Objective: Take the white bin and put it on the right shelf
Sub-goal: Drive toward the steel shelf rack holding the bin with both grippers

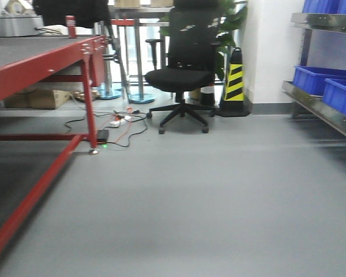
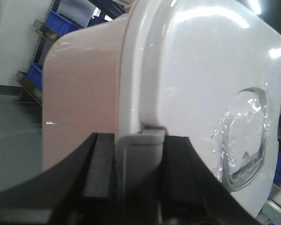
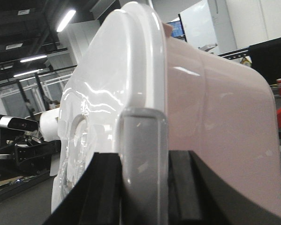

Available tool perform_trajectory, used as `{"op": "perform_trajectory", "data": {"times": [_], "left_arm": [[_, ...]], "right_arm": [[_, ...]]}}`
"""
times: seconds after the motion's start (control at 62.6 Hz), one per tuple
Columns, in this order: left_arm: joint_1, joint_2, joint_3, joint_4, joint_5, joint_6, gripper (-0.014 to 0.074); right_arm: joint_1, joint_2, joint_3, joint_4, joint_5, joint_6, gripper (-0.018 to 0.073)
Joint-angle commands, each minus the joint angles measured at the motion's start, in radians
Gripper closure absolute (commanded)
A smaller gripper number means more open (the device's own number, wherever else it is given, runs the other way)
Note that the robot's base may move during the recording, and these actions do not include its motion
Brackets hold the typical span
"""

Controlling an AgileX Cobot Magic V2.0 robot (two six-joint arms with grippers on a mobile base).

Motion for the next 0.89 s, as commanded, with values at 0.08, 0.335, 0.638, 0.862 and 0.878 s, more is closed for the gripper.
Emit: {"op": "perform_trajectory", "data": {"times": [0.08,0.335,0.638,0.862,0.878], "left_arm": [[-0.031,-0.039,-0.040,-0.065,0.236,0.049,0.0714],[-0.031,-0.039,-0.040,-0.063,0.236,0.049,0.0714],[-0.031,-0.039,-0.040,-0.063,0.236,0.049,0.0714],[-0.031,-0.039,-0.040,-0.063,0.236,0.049,0.0714],[-0.031,-0.039,-0.040,-0.063,0.236,0.049,0.0714]], "right_arm": [[0.037,-0.037,-0.036,0.073,0.266,-0.012,0.0470],[0.037,-0.037,-0.036,0.073,0.266,-0.012,0.0470],[0.037,-0.037,-0.036,0.073,0.265,-0.012,0.0470],[0.037,-0.037,-0.036,0.073,0.264,-0.012,0.0470],[0.037,-0.037,-0.036,0.073,0.264,-0.012,0.0470]]}}
